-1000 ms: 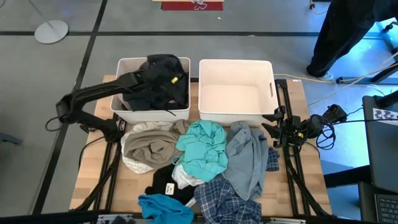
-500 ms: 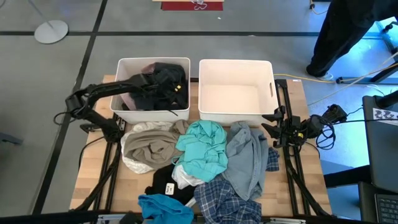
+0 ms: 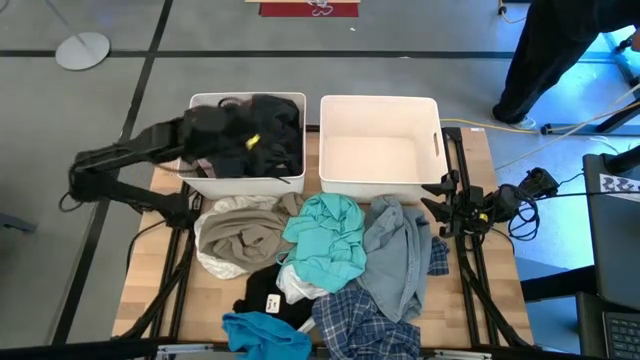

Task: Sort clothes
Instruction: Put the blue shorts into the left white bin

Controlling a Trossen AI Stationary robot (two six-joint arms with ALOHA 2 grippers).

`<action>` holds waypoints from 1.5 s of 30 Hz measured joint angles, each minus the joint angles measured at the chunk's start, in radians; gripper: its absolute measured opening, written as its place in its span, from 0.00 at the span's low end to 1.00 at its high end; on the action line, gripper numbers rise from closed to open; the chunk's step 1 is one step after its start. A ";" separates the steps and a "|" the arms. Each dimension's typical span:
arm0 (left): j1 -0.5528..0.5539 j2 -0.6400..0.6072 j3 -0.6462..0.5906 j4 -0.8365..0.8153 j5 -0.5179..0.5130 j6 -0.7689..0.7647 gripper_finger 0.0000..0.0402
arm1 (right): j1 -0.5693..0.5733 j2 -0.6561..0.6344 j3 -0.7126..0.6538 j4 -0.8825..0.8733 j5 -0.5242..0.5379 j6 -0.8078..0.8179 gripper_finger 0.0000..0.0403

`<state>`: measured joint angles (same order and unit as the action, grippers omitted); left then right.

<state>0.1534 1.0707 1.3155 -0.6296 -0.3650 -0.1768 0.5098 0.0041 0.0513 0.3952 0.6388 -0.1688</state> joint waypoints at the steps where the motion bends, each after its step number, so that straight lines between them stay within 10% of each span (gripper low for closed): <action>1: -0.047 -0.006 0.000 -0.004 0.007 -0.005 0.50 | 0.000 0.000 0.000 0.002 0.000 0.004 0.45; 22: -0.848 0.359 0.000 -0.040 -0.159 -0.448 0.50 | 0.000 0.000 0.000 0.005 -0.002 0.016 0.45; 45: -1.087 0.744 0.000 0.138 0.024 -0.706 0.50 | 0.000 0.000 -0.001 0.025 0.015 0.000 0.45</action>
<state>-0.9332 1.8149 1.3159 -0.4918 -0.3414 -0.8828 0.5102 0.0044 0.0505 0.4203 0.6535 -0.1685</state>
